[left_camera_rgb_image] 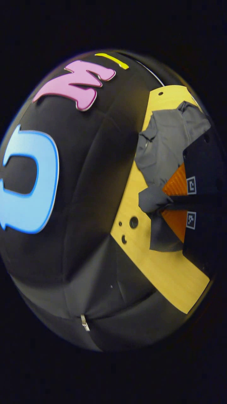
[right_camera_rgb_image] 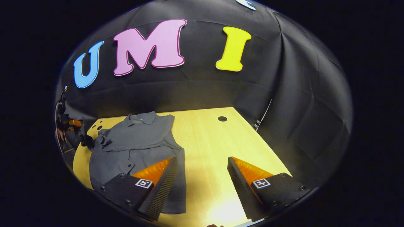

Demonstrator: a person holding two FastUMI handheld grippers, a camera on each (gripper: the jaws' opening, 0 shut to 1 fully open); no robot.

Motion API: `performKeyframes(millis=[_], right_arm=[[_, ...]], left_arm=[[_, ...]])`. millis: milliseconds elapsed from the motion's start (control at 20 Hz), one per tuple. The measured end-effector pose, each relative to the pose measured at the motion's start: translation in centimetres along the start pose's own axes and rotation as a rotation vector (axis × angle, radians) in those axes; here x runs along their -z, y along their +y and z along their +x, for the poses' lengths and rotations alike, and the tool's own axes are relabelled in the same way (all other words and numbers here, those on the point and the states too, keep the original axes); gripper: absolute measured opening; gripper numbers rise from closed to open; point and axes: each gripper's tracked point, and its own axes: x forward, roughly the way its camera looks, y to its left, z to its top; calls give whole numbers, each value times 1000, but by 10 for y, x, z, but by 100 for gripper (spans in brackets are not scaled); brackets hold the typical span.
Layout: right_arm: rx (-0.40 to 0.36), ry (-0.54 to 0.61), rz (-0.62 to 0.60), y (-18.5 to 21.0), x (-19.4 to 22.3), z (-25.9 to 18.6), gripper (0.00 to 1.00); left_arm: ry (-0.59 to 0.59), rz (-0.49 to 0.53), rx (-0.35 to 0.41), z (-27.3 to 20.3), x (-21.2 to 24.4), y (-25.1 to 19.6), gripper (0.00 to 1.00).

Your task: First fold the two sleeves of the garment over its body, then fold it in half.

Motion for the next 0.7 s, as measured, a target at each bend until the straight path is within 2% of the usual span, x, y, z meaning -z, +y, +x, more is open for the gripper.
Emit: performKeyframes(millis=[350,700], right_arm=[[10,10,20,-31,4,10,98],[-9,19,24,-64,7,22,98]], left_arm=[[46,92,174,18,17,-152,5],[119,143,274,34,66,-266,5]])
